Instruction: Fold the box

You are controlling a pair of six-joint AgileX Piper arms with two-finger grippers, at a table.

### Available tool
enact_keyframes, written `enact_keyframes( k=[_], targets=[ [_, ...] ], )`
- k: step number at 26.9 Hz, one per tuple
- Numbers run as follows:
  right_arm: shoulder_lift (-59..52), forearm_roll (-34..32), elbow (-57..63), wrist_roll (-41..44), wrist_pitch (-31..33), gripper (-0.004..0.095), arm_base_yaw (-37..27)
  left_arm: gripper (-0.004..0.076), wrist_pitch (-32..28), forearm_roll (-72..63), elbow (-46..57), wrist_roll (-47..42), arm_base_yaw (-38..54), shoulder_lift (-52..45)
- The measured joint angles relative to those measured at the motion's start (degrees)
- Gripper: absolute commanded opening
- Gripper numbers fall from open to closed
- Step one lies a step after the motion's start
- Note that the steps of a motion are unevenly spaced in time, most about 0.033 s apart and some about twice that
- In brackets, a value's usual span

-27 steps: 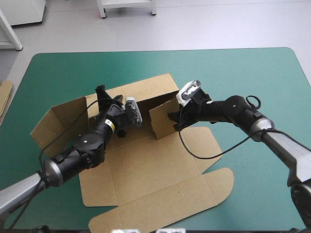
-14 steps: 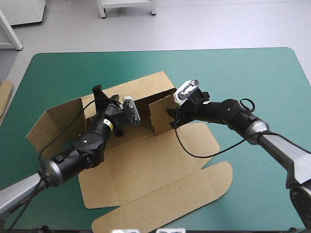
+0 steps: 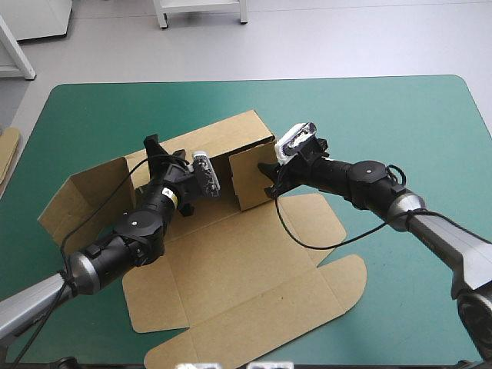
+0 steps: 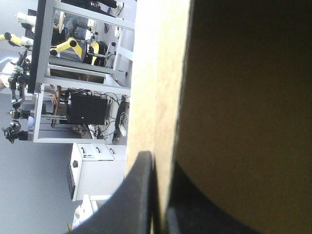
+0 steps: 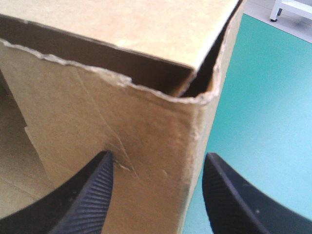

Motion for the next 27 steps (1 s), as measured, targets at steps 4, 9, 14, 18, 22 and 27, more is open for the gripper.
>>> enact_keyframes(
  k=[4,9,14,18,22,27],
  targets=[
    [0.30,7.47,0.97,-6.66,0.75,0.0509,0.00,-0.0008,0.07,-0.02,0.00,0.00,0.00,0.00],
    [0.44,11.32,1.18,-11.30,-1.62,0.0509,1.30,-0.0009,0.23,-0.02,0.00,0.00,0.00,0.00],
    [0.92,12.47,1.18,-13.99,-6.78,0.0509,4.45,-0.0008,0.40,-0.07,0.00,0.00,0.05,0.00],
    [2.34,13.02,1.18,-14.75,-9.29,0.0509,5.71,-0.0009,0.52,-0.18,0.06,0.00,0.05,0.00],
    [2.85,13.13,1.04,-14.63,-10.01,0.0508,5.80,-0.0009,0.58,-0.19,0.06,0.00,0.05,0.00],
    [3.58,13.13,-0.23,-14.59,-10.29,0.0507,5.87,-0.0008,0.88,-0.19,0.06,-0.04,0.11,0.00]
  ],
)
